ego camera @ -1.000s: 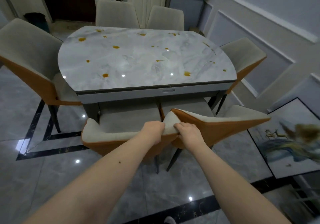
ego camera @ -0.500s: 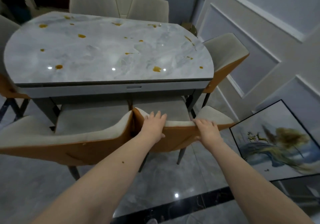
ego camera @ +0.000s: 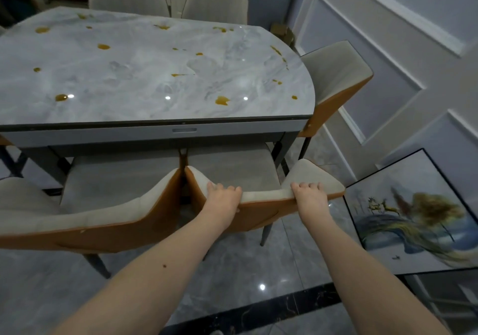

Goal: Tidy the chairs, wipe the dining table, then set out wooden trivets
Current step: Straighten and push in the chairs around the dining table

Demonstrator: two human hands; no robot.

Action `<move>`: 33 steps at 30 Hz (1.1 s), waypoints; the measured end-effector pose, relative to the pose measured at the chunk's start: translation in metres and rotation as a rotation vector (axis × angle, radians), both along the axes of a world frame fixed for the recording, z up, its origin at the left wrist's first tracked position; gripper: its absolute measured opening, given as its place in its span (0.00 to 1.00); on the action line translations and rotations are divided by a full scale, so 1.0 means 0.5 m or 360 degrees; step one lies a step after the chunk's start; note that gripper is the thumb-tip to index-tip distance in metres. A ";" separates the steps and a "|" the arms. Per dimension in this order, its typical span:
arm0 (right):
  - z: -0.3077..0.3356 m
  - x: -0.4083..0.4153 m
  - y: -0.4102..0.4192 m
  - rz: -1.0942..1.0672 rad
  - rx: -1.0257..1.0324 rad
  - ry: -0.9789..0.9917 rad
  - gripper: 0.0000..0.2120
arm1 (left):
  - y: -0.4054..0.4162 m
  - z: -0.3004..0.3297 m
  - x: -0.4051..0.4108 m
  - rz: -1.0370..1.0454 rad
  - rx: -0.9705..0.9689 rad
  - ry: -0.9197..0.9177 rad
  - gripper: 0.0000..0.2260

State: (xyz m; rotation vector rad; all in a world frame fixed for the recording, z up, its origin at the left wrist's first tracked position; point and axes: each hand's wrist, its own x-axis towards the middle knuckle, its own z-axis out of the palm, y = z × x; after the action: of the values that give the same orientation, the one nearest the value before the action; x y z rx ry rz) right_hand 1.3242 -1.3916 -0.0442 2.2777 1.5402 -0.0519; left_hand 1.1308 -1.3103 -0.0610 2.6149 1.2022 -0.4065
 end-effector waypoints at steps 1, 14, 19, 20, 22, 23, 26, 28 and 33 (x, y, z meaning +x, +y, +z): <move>0.003 0.010 -0.005 -0.0004 -0.0011 -0.0018 0.23 | -0.008 0.000 0.013 -0.0011 -0.0015 -0.0003 0.14; -0.007 -0.002 -0.024 0.0072 0.0062 -0.0077 0.18 | -0.009 -0.003 -0.021 -0.0146 0.0022 -0.0080 0.16; -0.014 -0.021 0.005 0.0149 0.0131 -0.0028 0.20 | 0.028 0.001 -0.049 -0.0107 0.0094 -0.0104 0.16; -0.012 -0.024 0.013 0.0155 0.0146 -0.0014 0.20 | 0.038 0.002 -0.052 -0.0086 0.0100 -0.0104 0.15; -0.006 -0.030 0.030 0.0160 0.0169 -0.0007 0.21 | 0.057 0.004 -0.053 -0.0053 0.0113 -0.0102 0.15; -0.004 -0.030 0.035 0.0158 0.0169 -0.0007 0.21 | 0.063 0.004 -0.051 -0.0040 0.0117 -0.0104 0.14; -0.005 -0.025 0.031 0.0166 0.0149 -0.0017 0.20 | 0.057 -0.005 -0.045 -0.0026 0.0115 -0.0128 0.14; -0.005 -0.018 0.024 0.0177 0.0126 -0.0041 0.21 | 0.044 -0.012 -0.040 -0.0039 0.0137 -0.0155 0.13; -0.007 -0.017 0.020 0.0115 0.0083 -0.0066 0.21 | 0.028 -0.013 -0.028 -0.0006 0.0190 -0.0178 0.13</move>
State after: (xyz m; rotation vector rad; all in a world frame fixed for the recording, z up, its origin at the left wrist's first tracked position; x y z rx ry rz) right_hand 1.3160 -1.3815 -0.0476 2.2458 1.6186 0.0552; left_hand 1.1167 -1.2961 -0.0673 2.6997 1.2206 -0.1911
